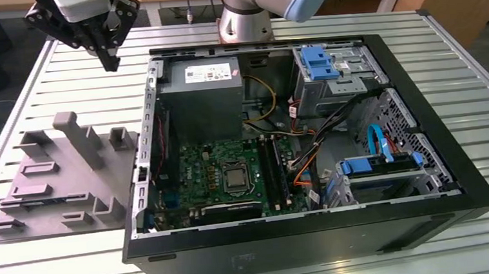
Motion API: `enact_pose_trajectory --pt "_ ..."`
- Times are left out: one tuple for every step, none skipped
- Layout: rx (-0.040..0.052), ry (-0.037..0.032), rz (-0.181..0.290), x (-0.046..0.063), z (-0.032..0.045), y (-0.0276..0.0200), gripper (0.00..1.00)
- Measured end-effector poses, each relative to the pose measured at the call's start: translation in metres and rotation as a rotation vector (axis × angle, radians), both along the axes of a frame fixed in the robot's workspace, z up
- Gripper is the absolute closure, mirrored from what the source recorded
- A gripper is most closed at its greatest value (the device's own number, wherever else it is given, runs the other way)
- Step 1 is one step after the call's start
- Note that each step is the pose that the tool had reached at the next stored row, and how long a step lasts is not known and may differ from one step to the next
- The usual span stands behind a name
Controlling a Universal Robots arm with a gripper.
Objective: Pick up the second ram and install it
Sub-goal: 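Reach for the second ram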
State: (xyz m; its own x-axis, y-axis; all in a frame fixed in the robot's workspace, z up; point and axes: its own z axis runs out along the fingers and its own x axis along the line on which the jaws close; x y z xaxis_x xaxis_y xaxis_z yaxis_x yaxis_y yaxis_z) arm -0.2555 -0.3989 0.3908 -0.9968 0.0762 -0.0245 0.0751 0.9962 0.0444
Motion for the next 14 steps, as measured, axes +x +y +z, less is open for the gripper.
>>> enact_pose_trajectory --pt "0.0 0.0 0.0 -0.001 -0.0001 0.0 0.89" --pt "0.0 0.0001 0.0 -0.003 -0.0001 0.0 0.89" --pt "0.0 0.0 0.0 -0.004 -0.0002 0.0 0.89" --pt "0.0 0.0 0.0 -0.006 -0.0002 0.0 0.89" --pt "0.0 0.0 0.0 -0.007 -0.0003 0.0 0.89" --pt "0.0 0.0 0.0 -0.009 -0.0004 0.0 0.89" --pt "0.0 0.0 0.0 -0.01 -0.0005 0.0 0.89" --pt "0.0 0.0 0.0 -0.012 -0.0005 0.0 0.89" --pt "0.0 0.0 0.0 -0.013 -0.0006 0.0 0.89" --pt "0.0 0.0 0.0 -0.015 -0.0006 0.0 0.89" --pt "0.0 0.0 0.0 -0.017 -0.0007 0.0 0.89" --pt "0.0 0.0 0.0 -0.018 -0.0008 0.0 0.89" --pt "0.0 0.0 0.0 -0.02 -0.0009 0.0 0.89" --pt "-0.0001 0.0001 0.0 -0.022 -0.001 0.0 0.89"
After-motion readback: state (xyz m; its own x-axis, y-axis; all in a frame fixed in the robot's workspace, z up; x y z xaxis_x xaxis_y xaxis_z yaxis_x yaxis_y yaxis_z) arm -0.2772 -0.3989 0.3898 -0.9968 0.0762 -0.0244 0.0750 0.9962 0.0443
